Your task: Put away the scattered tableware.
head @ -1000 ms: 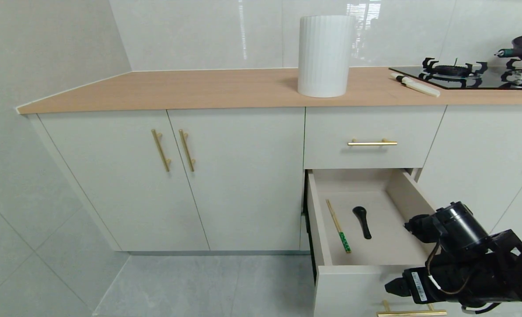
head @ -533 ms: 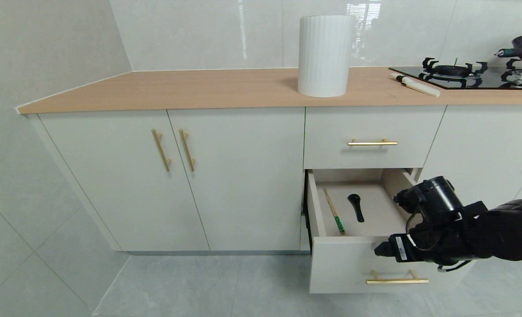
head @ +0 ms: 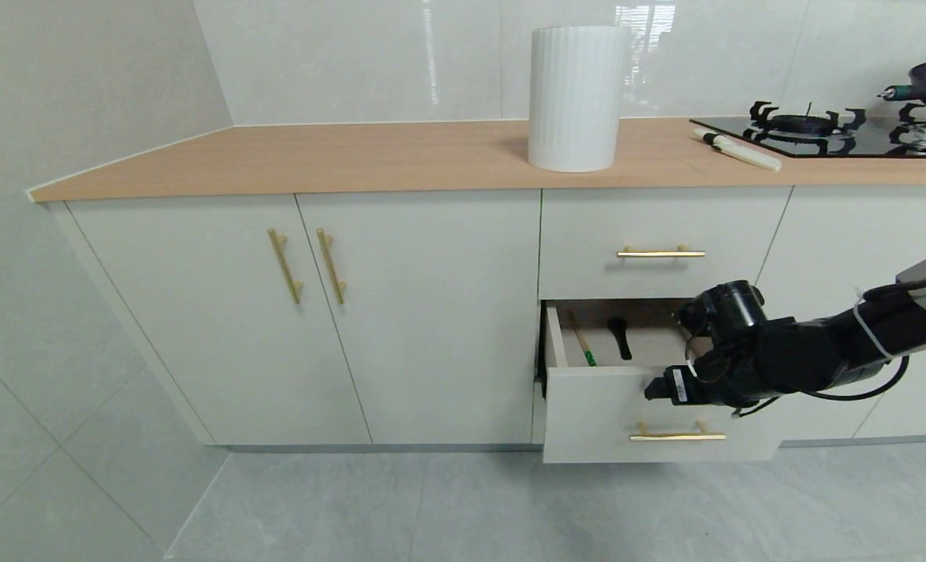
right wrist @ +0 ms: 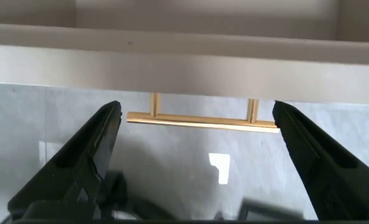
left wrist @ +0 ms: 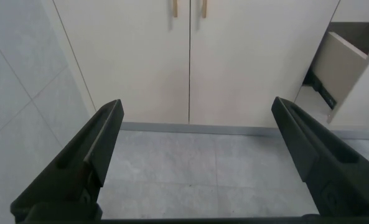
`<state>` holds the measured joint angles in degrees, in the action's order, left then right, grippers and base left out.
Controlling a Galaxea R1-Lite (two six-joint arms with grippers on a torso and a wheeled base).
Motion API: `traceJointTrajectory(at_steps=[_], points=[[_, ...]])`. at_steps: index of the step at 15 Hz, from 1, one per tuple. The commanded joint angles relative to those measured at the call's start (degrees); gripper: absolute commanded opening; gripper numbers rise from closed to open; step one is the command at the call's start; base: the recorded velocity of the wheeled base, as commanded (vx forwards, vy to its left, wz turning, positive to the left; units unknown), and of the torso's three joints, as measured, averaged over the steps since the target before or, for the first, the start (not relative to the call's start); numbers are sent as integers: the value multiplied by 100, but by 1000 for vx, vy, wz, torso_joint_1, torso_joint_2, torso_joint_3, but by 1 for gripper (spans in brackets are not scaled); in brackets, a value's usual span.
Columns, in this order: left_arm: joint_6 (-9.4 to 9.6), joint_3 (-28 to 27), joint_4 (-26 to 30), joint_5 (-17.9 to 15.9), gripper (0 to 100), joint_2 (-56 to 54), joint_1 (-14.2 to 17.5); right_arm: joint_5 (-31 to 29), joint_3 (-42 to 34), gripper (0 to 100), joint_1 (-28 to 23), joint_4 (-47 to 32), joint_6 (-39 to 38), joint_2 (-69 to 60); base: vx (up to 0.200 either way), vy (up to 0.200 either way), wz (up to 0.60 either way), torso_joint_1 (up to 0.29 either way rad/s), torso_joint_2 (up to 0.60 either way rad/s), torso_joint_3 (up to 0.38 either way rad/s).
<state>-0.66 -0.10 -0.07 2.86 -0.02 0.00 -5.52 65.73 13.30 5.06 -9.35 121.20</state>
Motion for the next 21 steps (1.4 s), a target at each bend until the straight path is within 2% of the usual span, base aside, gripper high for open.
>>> traceJointTrajectory(at_steps=[1,4,9,13,21], points=[[-4,1,-1,4,100,2,0,69,546,100,-170,4,56,484,0,0,0,0,0,0],[-4,1,-1,4,100,2,0,69,1355,100,-240,4,100,932,0,0,0,0,0,0],[-4,1,-1,4,100,2,0,34,2137,100,-240,101,74,1538,0,0,0,0,0,0],[-4,1,-1,4,100,2,0,-10,2102,100,-284,1129,21,1749,0,0,0,0,0,0],[-4,1,-1,4,100,2,0,-195,2128,100,-284,2474,-58,2057,0,0,0,0,0,0]])
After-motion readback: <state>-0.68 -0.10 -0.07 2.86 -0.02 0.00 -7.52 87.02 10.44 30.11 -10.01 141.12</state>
